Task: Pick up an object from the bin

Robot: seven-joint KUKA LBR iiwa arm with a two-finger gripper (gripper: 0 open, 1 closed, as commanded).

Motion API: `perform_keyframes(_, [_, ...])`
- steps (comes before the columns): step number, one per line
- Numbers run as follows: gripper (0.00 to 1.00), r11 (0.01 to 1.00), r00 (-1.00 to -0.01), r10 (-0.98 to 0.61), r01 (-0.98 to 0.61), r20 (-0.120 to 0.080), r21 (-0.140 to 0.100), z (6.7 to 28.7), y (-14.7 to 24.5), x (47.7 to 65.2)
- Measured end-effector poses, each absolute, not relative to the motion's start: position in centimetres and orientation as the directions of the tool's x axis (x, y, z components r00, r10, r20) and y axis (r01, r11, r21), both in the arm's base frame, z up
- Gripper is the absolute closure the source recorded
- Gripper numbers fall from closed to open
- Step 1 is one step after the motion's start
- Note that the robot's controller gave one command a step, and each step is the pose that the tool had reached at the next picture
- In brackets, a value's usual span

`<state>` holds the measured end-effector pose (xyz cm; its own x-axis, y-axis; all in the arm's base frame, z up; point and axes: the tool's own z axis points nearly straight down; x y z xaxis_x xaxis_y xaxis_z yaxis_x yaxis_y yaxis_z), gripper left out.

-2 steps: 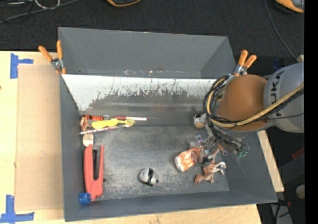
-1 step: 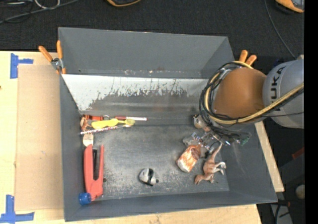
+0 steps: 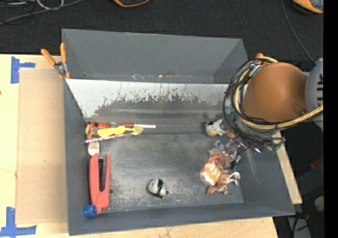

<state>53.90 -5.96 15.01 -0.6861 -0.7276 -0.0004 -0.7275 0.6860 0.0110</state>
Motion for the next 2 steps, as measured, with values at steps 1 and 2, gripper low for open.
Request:
perform_keyframes(1, [1.0,0.582,-0.582,-0.813,-0.813,-0.005,0.002,13.0,-5.6,56.7])
perform_keyframes(2, [1.0,0.484,-0.484,-0.875,-0.875,-0.005,0.008,18.9,-6.0,55.2])
